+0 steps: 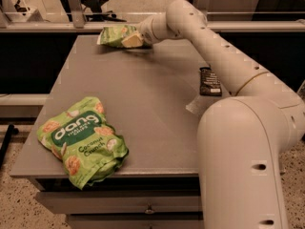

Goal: Pick green jalapeno chip bag

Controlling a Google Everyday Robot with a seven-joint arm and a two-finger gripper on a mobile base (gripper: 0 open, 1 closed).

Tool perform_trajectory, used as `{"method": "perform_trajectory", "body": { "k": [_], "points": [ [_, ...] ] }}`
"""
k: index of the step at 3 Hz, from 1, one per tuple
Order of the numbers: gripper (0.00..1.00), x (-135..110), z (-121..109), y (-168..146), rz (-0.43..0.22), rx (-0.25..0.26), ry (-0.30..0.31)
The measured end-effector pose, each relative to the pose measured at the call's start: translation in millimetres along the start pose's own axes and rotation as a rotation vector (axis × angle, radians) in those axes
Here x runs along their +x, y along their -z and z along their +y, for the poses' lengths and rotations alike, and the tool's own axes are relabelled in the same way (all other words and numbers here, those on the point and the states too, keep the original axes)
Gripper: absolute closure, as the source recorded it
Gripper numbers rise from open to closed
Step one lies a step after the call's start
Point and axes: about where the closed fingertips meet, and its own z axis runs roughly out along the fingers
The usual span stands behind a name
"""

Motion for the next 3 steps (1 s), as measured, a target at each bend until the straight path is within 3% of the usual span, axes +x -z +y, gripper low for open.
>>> {"method": "perform_trajectory", "body": {
  "k": [2,3],
  "points": [
    [0.88,-14.7,6.5,10.3,-0.07,-0.01,-0.006],
    [1.0,-30.7,9.6,33.1,-0.108,0.008,0.035]
  ]
}}
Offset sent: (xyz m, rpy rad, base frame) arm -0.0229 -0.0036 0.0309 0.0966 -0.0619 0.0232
